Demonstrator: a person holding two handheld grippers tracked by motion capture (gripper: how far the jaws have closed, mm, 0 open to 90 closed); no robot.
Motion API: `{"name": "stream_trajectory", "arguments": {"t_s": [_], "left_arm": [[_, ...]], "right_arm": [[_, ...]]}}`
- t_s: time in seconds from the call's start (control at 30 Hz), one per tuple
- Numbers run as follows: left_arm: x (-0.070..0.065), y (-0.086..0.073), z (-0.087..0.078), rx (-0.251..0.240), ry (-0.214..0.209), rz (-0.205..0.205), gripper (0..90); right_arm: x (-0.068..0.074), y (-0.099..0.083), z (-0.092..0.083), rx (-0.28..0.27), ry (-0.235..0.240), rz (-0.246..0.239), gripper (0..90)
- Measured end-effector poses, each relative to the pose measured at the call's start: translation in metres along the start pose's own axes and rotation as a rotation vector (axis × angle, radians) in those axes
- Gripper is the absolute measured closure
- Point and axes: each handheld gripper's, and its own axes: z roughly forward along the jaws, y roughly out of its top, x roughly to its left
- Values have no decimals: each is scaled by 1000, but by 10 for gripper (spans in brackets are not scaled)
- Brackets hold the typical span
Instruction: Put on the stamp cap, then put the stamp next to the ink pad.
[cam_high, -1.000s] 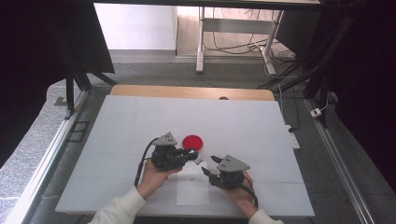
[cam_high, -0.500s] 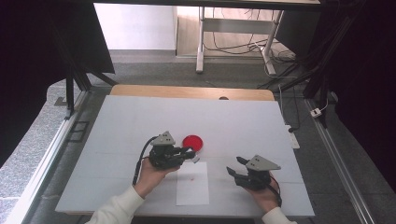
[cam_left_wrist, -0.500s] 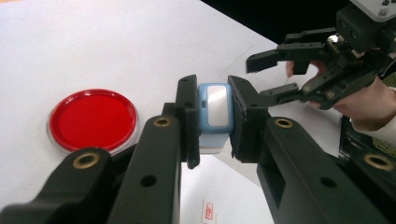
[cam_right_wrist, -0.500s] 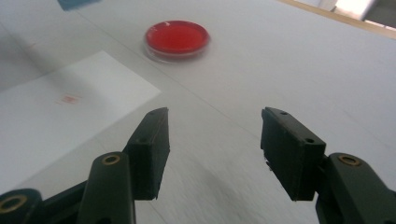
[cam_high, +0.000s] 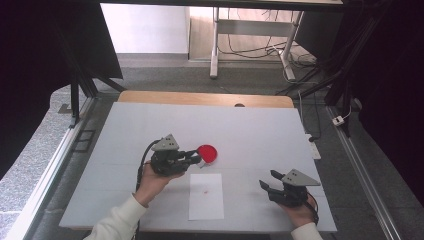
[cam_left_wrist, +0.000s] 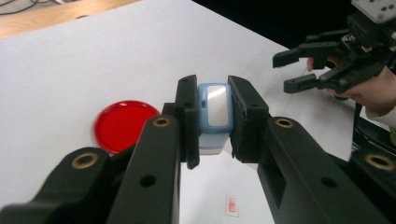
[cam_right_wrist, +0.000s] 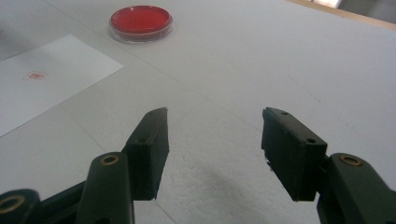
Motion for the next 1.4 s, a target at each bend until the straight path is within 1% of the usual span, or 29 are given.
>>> {"name": "stream_trajectory", "arguments": {"t_s": [0.07,0.2,0.3,0.33,0.4,0.47,0.53,0.67,0.7,0.73,0.77,0.83,0.97,1.0,1.07,1.13,1.23,1.33,1.4], "left_arm": [[5,1,-4,-9,11,-9,745],[13,2,-10,-25,32,-29,745],[19,2,-11,-27,51,-33,745],[21,2,-11,-24,54,-35,745],[25,1,-9,-17,64,-39,745],[29,0,-7,-5,84,-37,744],[32,-2,-3,13,113,-31,744],[39,-4,4,40,153,-27,744],[41,-4,6,44,160,-28,744],[44,-5,9,51,169,-28,744],[46,-5,12,59,180,-27,743],[50,-7,19,73,202,-21,744],[60,-11,33,107,237,-29,744],[61,-12,36,124,247,-22,744],[62,-14,41,157,271,4,744],[63,-15,45,179,284,13,744],[66,-18,49,199,290,9,744],[69,-20,52,205,297,0,742],[70,-21,54,207,294,-5,742]], "right_arm": [[1,0,0,2,-1,-14,411],[2,1,0,-5,1,-11,411],[2,1,-1,-8,2,-14,411],[2,1,-1,-3,-3,-19,411],[1,1,-1,-11,-5,-20,411],[1,1,-1,-9,-7,-21,411],[1,1,-1,-3,-9,-27,411],[2,1,1,5,-9,-38,411],[2,1,1,11,-15,-46,411],[2,1,2,6,-16,-47,411],[3,1,1,14,-23,-52,411],[2,1,2,15,-21,-53,411],[2,0,2,24,-23,-57,411],[2,0,2,26,-24,-56,411],[3,0,3,27,-23,-56,411],[3,0,3,29,-23,-58,411],[3,0,3,32,-23,-61,411],[3,-1,4,29,-23,-64,411],[3,-1,4,31,-24,-66,411]]}}
